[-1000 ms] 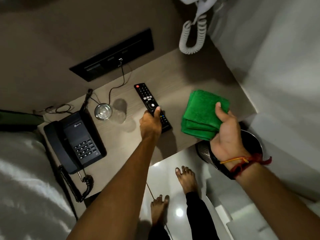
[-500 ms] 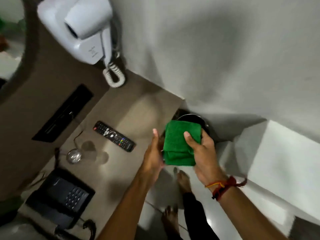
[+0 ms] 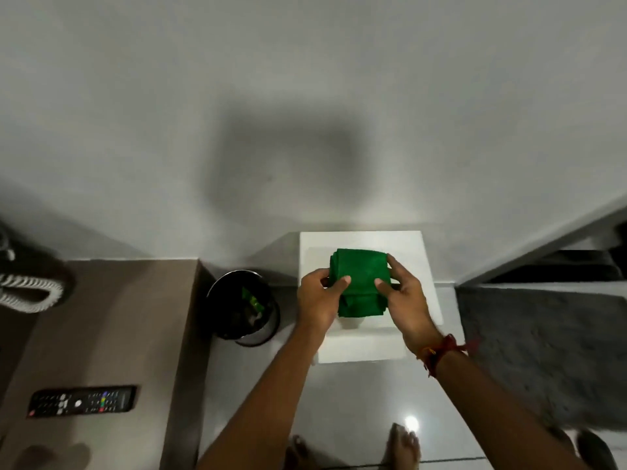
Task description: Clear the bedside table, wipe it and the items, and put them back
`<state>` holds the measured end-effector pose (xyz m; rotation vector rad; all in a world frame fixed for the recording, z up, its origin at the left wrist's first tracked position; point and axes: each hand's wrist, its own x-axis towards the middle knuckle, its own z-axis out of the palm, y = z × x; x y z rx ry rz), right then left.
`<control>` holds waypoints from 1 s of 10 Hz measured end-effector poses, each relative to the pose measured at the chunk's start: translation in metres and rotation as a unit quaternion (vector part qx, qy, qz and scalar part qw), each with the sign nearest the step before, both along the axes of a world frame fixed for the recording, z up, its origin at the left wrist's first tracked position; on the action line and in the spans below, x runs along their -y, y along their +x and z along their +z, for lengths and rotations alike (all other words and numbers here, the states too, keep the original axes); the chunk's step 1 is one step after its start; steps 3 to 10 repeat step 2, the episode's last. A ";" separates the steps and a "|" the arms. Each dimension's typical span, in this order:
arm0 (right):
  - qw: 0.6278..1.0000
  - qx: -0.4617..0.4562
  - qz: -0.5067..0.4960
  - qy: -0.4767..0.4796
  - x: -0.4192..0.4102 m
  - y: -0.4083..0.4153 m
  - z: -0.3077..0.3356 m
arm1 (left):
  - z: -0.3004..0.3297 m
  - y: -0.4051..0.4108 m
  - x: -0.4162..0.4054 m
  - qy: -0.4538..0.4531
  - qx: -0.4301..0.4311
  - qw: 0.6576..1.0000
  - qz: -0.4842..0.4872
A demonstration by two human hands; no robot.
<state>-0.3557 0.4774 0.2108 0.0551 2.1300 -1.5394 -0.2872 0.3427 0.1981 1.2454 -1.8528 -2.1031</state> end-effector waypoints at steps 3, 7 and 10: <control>0.995 0.038 0.076 0.045 -0.022 -0.021 -0.008 | -0.003 -0.024 -0.025 -0.169 0.139 0.969 -0.117; 0.995 0.038 0.076 0.045 -0.022 -0.021 -0.008 | -0.003 -0.024 -0.025 -0.169 0.139 0.969 -0.117; 0.995 0.038 0.076 0.045 -0.022 -0.021 -0.008 | -0.003 -0.024 -0.025 -0.169 0.139 0.969 -0.117</control>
